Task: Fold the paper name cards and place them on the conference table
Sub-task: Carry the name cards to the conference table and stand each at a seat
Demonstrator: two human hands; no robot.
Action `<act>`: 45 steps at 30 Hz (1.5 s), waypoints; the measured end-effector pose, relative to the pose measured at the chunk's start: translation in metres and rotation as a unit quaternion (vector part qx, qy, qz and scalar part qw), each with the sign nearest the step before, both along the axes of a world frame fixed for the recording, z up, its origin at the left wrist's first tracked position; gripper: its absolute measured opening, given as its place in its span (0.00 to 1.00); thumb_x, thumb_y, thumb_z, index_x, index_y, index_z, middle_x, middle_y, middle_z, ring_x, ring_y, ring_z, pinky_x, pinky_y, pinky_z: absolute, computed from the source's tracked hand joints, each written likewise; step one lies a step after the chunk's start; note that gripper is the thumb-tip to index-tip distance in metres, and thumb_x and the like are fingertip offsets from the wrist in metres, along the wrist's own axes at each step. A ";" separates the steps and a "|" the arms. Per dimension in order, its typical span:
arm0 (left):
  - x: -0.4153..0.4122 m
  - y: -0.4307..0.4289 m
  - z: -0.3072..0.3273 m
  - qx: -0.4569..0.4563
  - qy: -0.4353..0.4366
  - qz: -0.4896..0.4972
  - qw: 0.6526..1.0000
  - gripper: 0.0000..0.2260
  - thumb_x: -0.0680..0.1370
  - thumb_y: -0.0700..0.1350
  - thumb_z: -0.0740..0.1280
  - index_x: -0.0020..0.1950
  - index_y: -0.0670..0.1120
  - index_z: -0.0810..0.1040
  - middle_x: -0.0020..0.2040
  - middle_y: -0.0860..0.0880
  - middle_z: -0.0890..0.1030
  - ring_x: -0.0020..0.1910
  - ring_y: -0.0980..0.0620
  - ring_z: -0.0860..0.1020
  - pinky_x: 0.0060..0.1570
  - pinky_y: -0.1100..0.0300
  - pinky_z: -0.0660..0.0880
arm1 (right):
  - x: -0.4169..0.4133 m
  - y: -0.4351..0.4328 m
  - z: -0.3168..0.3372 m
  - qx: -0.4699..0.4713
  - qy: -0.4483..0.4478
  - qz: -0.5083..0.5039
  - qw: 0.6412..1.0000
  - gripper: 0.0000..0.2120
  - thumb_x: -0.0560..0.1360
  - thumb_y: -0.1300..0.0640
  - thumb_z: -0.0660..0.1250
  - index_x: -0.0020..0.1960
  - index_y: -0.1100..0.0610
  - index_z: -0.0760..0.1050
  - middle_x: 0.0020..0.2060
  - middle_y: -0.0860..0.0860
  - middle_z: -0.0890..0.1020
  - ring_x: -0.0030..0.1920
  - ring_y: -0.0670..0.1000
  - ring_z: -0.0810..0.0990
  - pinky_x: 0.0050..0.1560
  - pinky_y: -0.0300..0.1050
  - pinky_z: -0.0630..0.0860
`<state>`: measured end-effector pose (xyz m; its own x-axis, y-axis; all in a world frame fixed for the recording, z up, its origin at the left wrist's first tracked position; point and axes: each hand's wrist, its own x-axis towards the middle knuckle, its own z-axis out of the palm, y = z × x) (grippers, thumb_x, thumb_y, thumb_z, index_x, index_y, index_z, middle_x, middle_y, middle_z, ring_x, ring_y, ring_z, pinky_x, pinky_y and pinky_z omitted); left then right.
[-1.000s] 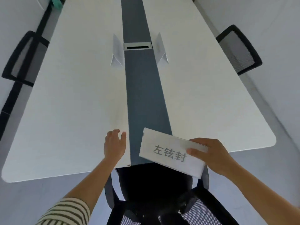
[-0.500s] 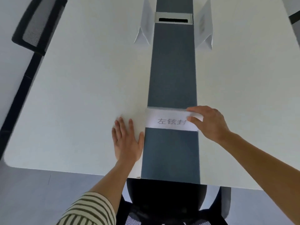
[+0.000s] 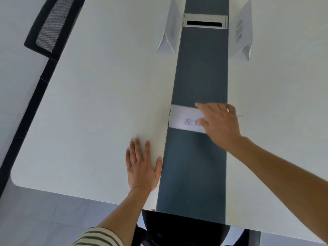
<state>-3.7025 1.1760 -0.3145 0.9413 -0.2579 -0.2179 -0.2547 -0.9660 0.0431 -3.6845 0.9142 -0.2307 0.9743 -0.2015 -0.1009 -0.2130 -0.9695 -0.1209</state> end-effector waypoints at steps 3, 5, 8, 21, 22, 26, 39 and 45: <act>0.000 0.000 -0.001 -0.001 -0.005 -0.001 1.000 0.31 0.78 0.61 0.50 0.76 0.45 0.60 0.77 0.37 0.58 0.76 0.38 0.56 0.73 0.46 0.49 | 0.036 -0.021 0.002 -0.007 -0.003 -0.019 1.000 0.21 0.78 0.50 0.61 0.71 0.48 0.65 0.62 0.54 0.77 0.63 0.59 0.73 0.64 0.55 0.63; 0.000 0.000 -0.001 0.000 -0.008 -0.001 1.000 0.31 0.78 0.62 0.50 0.76 0.45 0.60 0.77 0.37 0.58 0.76 0.38 0.56 0.73 0.45 0.50 | 0.057 -0.033 0.002 -0.007 -0.004 -0.026 1.000 0.20 0.78 0.51 0.62 0.69 0.49 0.66 0.60 0.55 0.78 0.60 0.60 0.75 0.63 0.56 0.64; 0.000 0.000 0.000 0.003 -0.007 -0.001 1.000 0.31 0.78 0.62 0.49 0.76 0.45 0.60 0.77 0.37 0.58 0.77 0.38 0.55 0.73 0.45 0.49 | 0.079 -0.045 0.001 -0.022 -0.007 -0.020 1.000 0.20 0.77 0.51 0.63 0.68 0.50 0.67 0.57 0.56 0.79 0.58 0.61 0.76 0.61 0.57 0.67; 0.001 0.000 0.001 -0.001 -0.010 0.002 1.000 0.31 0.78 0.62 0.49 0.76 0.45 0.61 0.77 0.37 0.59 0.76 0.38 0.57 0.73 0.45 0.50 | 0.050 -0.020 -0.021 -0.086 -0.027 -0.063 0.994 0.41 0.73 0.35 0.60 0.78 0.48 0.45 0.78 0.60 0.47 0.76 0.68 0.45 0.69 0.74 0.50; 0.001 0.000 0.001 -0.003 -0.010 0.001 1.000 0.31 0.78 0.62 0.49 0.76 0.45 0.62 0.77 0.37 0.59 0.76 0.38 0.57 0.73 0.45 0.51 | 0.050 -0.022 -0.025 -0.090 -0.021 -0.061 0.994 0.42 0.73 0.34 0.59 0.78 0.48 0.44 0.78 0.60 0.46 0.76 0.68 0.44 0.69 0.74 0.50; 0.002 0.000 0.000 -0.005 -0.013 0.002 1.000 0.31 0.78 0.62 0.49 0.75 0.45 0.62 0.77 0.37 0.60 0.76 0.38 0.57 0.73 0.45 0.51 | 0.061 -0.035 -0.028 -0.086 -0.031 -0.043 0.995 0.42 0.72 0.33 0.59 0.78 0.48 0.45 0.78 0.59 0.47 0.76 0.67 0.45 0.70 0.73 0.50; 0.001 0.000 -0.001 -0.012 -0.014 0.001 1.000 0.31 0.78 0.61 0.51 0.75 0.45 0.62 0.77 0.37 0.59 0.76 0.38 0.56 0.73 0.45 0.50 | 0.068 -0.036 -0.024 -0.089 -0.017 -0.048 0.995 0.43 0.72 0.32 0.59 0.78 0.48 0.44 0.78 0.58 0.47 0.77 0.67 0.44 0.72 0.68 0.49; 0.000 0.000 -0.001 -0.011 -0.013 0.001 1.000 0.31 0.78 0.61 0.51 0.76 0.45 0.61 0.77 0.37 0.58 0.77 0.38 0.55 0.73 0.45 0.50 | 0.071 -0.038 -0.021 -0.075 -0.024 -0.031 0.996 0.43 0.72 0.34 0.60 0.78 0.49 0.46 0.78 0.59 0.50 0.76 0.67 0.45 0.73 0.65 0.52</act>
<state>-3.7022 1.1764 -0.3159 0.9470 -0.2607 -0.1877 -0.2542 -0.9654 0.0580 -3.6132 0.8767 -0.2521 0.9625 -0.2706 -0.0187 -0.2704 -0.9627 0.0130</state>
